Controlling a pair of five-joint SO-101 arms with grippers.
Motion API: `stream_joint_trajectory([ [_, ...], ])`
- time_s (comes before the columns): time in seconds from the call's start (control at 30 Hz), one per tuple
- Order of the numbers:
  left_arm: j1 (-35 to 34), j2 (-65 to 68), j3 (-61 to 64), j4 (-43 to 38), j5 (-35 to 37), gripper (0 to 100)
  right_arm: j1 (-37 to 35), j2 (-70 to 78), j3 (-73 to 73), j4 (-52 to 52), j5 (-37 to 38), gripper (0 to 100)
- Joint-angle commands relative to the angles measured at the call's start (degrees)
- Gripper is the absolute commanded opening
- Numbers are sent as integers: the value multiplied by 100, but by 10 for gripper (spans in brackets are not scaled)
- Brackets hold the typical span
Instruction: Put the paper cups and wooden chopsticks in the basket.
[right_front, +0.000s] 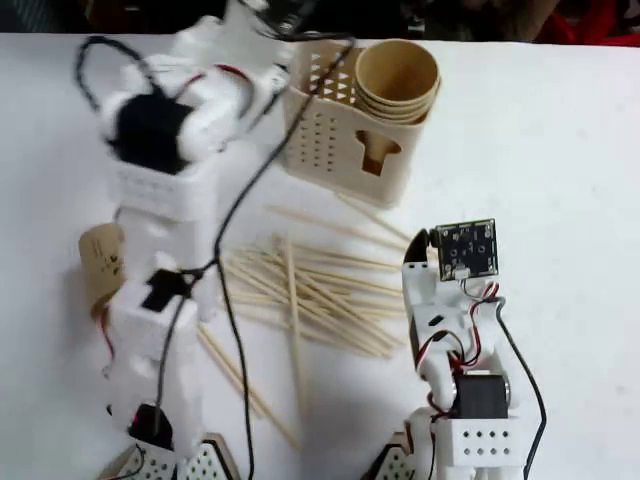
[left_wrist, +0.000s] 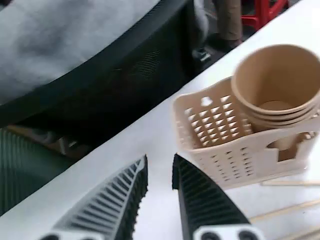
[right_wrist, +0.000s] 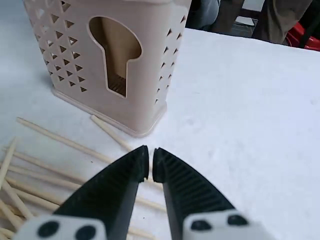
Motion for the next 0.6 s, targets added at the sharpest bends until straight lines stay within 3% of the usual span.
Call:
stream_joint_trajectory([
  [0.0,-453,-1402,1380,26,-44,100,22,-40,-44,-101,9,57],
  [0.1,-673,-2431,2945,18,-202,101,22,-40,-44,-84,9,94],
  [0.4,-1727,-5525,7297,-26,-1960,107,31,-40,-44,-84,9,104],
  [0.57,-2440,-6862,9310,-167,-2936,223,31,-40,-44,-92,9,104],
])
